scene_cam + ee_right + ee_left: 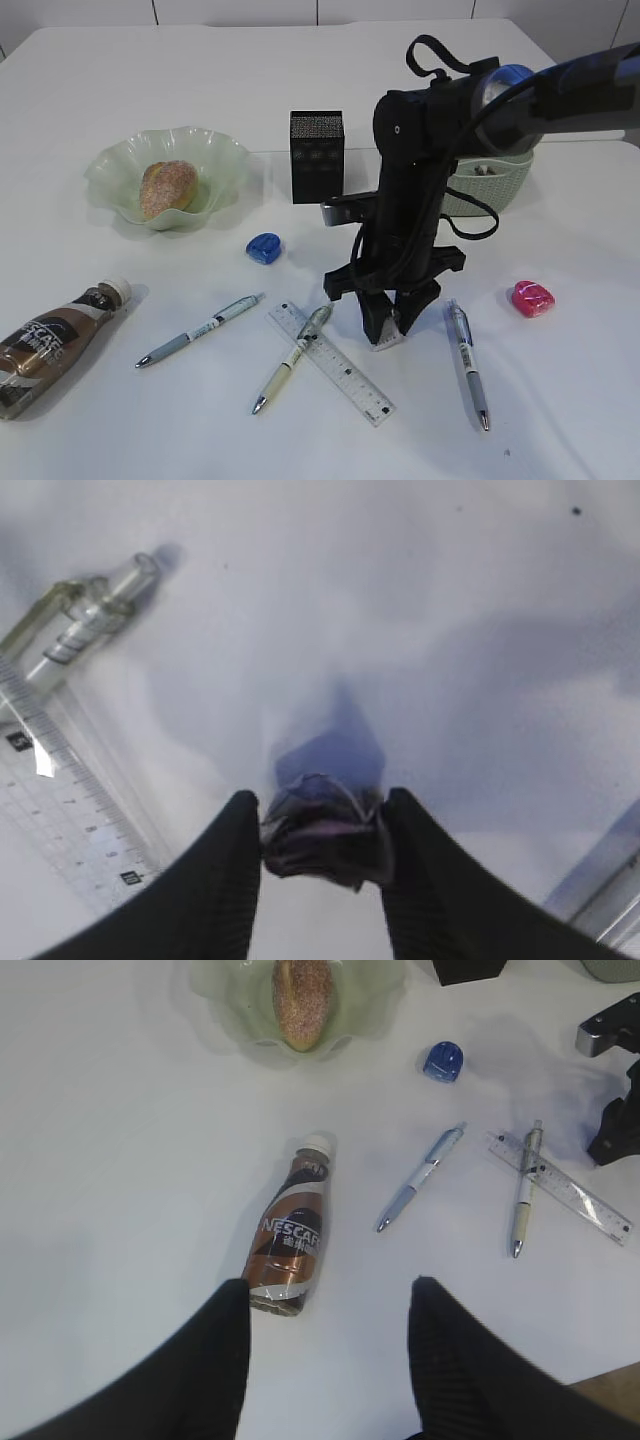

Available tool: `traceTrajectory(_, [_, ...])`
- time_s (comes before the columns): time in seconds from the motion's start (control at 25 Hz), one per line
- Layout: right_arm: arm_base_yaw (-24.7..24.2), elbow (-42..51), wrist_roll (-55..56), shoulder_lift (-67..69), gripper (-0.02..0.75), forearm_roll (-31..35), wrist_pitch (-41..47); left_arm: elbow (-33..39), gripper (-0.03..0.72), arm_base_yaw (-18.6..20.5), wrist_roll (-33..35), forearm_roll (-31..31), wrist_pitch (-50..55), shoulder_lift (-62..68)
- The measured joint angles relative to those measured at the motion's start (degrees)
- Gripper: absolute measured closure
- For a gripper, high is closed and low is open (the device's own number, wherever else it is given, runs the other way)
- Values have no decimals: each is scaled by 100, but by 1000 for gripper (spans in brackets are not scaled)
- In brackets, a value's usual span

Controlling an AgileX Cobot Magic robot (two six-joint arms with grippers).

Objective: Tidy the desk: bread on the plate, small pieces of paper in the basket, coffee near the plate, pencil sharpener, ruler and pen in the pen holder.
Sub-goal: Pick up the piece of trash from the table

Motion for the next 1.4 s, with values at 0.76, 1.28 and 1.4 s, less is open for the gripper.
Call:
traceTrajectory(0.76, [0, -431, -3, 0, 496, -10, 390, 0, 336, 0, 0, 0, 0, 0])
traceTrajectory(1.28, [0, -781, -3, 0, 499, -10, 438, 0, 338, 0, 0, 0, 0, 0])
traceTrajectory(1.4, [0, -781, -3, 0, 499, -10, 438, 0, 340, 0, 0, 0, 0, 0])
